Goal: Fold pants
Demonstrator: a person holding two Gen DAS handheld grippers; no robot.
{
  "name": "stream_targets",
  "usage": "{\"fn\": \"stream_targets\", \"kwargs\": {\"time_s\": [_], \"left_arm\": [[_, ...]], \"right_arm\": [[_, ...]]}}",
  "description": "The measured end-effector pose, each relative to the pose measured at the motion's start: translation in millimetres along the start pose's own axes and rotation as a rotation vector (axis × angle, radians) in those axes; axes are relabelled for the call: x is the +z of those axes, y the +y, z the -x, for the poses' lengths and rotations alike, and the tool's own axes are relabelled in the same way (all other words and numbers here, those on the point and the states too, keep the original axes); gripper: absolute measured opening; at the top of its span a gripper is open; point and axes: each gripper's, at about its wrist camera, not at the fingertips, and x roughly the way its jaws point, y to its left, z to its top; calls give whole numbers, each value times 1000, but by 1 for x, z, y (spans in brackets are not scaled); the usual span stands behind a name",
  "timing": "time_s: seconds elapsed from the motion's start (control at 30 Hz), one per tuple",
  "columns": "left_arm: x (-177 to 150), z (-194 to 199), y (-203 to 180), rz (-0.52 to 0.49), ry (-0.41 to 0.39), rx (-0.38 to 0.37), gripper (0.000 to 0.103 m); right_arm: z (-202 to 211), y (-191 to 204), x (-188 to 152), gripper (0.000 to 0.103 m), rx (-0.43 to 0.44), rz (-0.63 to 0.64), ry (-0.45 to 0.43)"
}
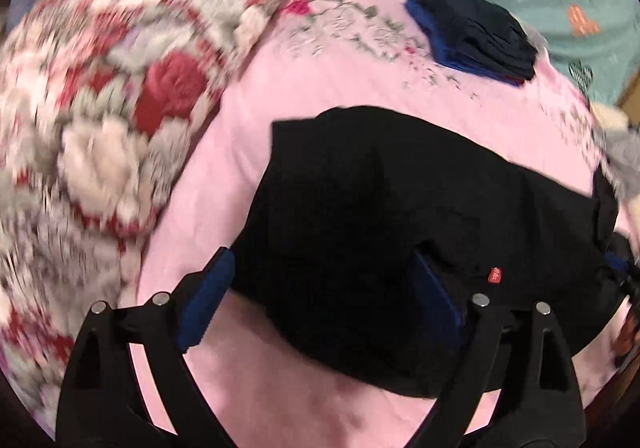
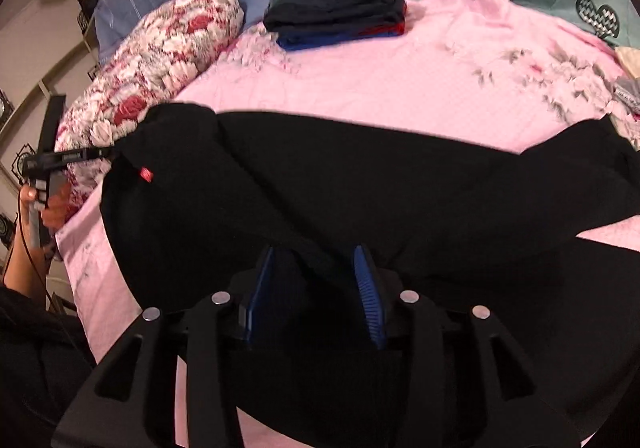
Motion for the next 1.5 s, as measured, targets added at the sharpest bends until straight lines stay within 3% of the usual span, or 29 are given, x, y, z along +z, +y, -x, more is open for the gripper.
{"fn": "stream_targets", "kwargs": {"time_s": [0.13,0.23,0.33,0.53,0.67,0.8,0.9,1.1,1.17,1.27,1.3,1.33,1.5], "left_arm": [[-2,-7,19,185,95,-52,91],[0,-12,22,279,164,-88,91],[2,-8,17,327,176,-153,91],[13,-13,0,374,232,-222,91],[20,-8,-12,374,209,-267,91],[20,-18,-11,403,223,-242,89],[22,-28,-4,483,238,-225,89],[34,-41,-8,500,248,-219,89],[36,-44,-7,537,237,-205,84],[39,-42,-9,508,188,-148,54],[39,-40,-11,490,170,-135,33],[40,-37,-12,465,151,-134,21],[37,-29,-14,426,120,-129,20]], "right_arm": [[19,-3,-1,69,-70,-56,-104],[35,-8,-3,72,-121,-109,-176],[48,-14,-9,81,-143,-148,-229],[53,-15,-10,84,-132,-171,-272],[45,-14,-9,84,-116,-169,-274],[40,-17,-10,84,-104,-188,-272],[39,-22,-10,84,-109,-209,-269],[38,-35,-10,84,-162,-266,-247],[39,-41,-11,84,-186,-295,-238],[40,-52,-13,84,-226,-356,-218],[41,-55,-13,84,-233,-374,-212],[41,-60,-13,84,-242,-398,-202],[36,-69,-3,84,-253,-460,-170]]}}
